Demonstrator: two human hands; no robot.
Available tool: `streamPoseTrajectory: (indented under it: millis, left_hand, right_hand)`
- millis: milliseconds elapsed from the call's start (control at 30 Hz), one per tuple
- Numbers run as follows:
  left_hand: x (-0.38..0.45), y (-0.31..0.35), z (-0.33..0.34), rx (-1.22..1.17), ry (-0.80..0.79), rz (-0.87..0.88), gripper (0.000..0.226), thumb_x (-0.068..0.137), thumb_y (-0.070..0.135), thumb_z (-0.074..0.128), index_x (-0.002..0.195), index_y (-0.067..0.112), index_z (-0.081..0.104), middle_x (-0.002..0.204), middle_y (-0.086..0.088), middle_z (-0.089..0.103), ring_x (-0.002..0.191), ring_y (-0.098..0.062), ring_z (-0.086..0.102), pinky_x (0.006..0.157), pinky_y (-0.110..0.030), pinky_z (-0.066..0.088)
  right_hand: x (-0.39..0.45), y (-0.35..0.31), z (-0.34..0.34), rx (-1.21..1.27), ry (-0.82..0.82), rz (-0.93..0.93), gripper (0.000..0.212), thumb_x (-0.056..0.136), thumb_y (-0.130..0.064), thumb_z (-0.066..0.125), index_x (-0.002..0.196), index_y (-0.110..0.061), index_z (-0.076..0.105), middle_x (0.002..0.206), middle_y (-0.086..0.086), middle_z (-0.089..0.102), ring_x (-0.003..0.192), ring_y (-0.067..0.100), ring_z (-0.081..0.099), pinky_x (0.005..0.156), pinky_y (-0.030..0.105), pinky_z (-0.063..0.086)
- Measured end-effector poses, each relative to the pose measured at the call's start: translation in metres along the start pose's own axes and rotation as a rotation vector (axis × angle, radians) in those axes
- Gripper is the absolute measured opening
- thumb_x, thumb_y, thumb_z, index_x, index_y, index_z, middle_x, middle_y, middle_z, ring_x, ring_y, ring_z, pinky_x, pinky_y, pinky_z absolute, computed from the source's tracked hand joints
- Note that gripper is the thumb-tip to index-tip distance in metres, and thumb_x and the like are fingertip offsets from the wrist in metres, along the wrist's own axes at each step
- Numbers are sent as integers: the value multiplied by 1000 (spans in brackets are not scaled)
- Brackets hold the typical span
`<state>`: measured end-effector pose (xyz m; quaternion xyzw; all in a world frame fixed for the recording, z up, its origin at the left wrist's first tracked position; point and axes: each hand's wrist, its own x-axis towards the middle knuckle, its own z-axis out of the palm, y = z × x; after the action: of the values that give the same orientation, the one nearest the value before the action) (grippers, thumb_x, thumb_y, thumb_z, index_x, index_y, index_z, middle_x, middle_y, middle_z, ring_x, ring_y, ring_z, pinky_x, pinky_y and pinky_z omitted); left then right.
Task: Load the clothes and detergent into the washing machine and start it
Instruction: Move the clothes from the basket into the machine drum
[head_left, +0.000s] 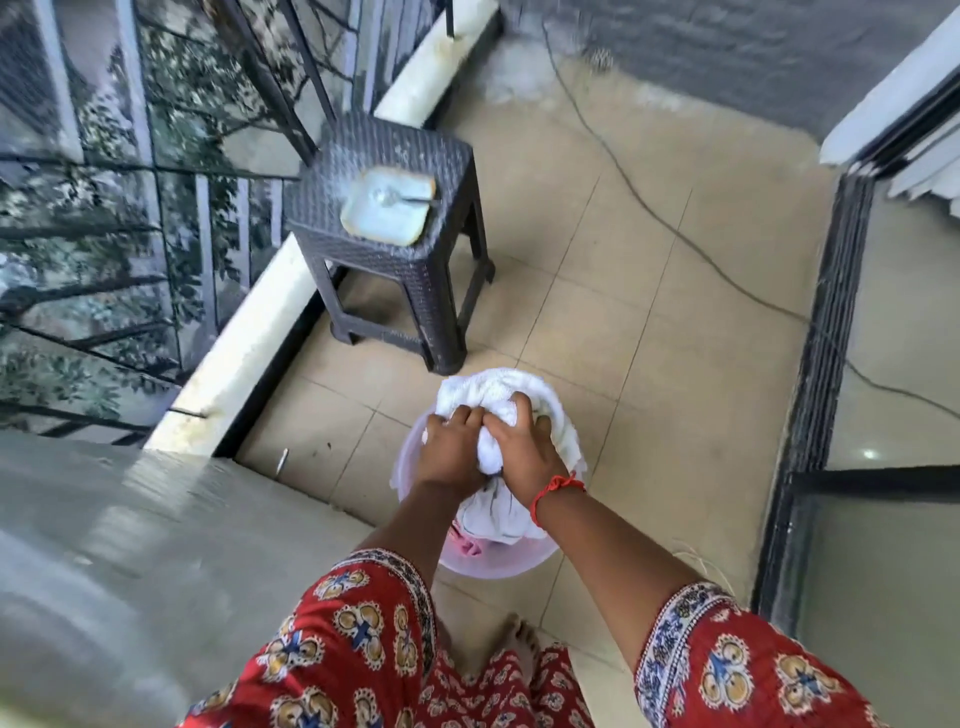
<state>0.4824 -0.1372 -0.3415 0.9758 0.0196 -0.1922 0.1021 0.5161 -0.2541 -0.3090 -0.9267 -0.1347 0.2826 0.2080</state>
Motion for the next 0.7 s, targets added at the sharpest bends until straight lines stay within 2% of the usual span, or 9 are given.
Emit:
streamPoseTrajectory:
  millis: [33, 100, 167, 200, 300, 400, 500, 600, 700]
  left_hand:
    - [-6, 3, -16, 26, 26, 13, 64, 78, 43, 55, 135, 19, 40, 136, 3, 47, 123, -19, 43, 97, -43, 30]
    - [-20, 11, -45, 60, 66, 22, 63, 79, 44, 55, 136, 19, 42, 137, 2, 47, 123, -20, 43, 95, -42, 31]
    - [-33, 20, -69, 70, 101, 31, 61, 80, 44, 53, 135, 19, 44, 136, 1, 49, 122, -21, 43, 94, -42, 32]
    - [-40, 25, -82, 76, 117, 34, 60, 80, 44, 53, 134, 20, 44, 134, 2, 49, 121, -21, 44, 94, -42, 33]
    - [-60, 38, -121, 79, 151, 40, 59, 80, 44, 54, 132, 19, 46, 130, 1, 51, 118, -21, 44, 93, -42, 34]
    - [-76, 49, -160, 89, 184, 52, 61, 78, 46, 55, 132, 19, 45, 128, 2, 50, 118, -21, 44, 92, -41, 33]
    - [-91, 60, -201, 53, 241, 67, 61, 77, 50, 58, 129, 19, 47, 126, 3, 51, 117, -20, 45, 92, -40, 34]
    - [-105, 69, -241, 11, 284, 65, 63, 75, 48, 61, 128, 19, 46, 125, 3, 50, 115, -20, 47, 93, -38, 32]
    - [-116, 77, -276, -33, 339, 60, 63, 73, 45, 63, 128, 19, 45, 125, 3, 50, 113, -22, 48, 93, -37, 32]
  right_hand:
    - [-9, -8, -12, 5, -11, -18, 44, 96, -17, 48, 138, -30, 43, 139, 16, 29, 120, 43, 38, 94, 50, 38]
    - [-26, -19, -38, -57, 26, -106, 43, 95, -38, 47, 137, -36, 38, 135, 16, 35, 116, 40, 47, 93, 47, 42]
    - [-40, -24, -58, -145, 122, -188, 49, 89, -60, 44, 133, -42, 31, 127, 17, 41, 104, 34, 58, 84, 38, 48]
    - [-48, -28, -68, -168, 140, -213, 49, 88, -62, 43, 131, -44, 30, 126, 17, 41, 100, 32, 60, 82, 35, 48]
    - [-79, -48, -100, -101, 127, -241, 33, 94, -49, 45, 125, -48, 34, 132, 16, 37, 112, 37, 53, 91, 42, 47]
    - [-102, -65, -136, -192, 187, -224, 42, 90, -58, 44, 129, -46, 32, 132, 13, 39, 112, 34, 53, 91, 41, 47]
    - [-121, -86, -172, -118, 161, -158, 45, 94, -23, 53, 136, -35, 40, 142, 14, 26, 121, 44, 40, 94, 49, 43]
    - [-140, -101, -206, -127, 213, -210, 46, 95, -20, 50, 136, -37, 41, 151, 6, 14, 122, 38, 39, 101, 42, 43]
    - [-155, -116, -237, -181, 262, -247, 48, 94, -19, 51, 137, -37, 41, 149, 6, 16, 117, 37, 45, 100, 41, 44]
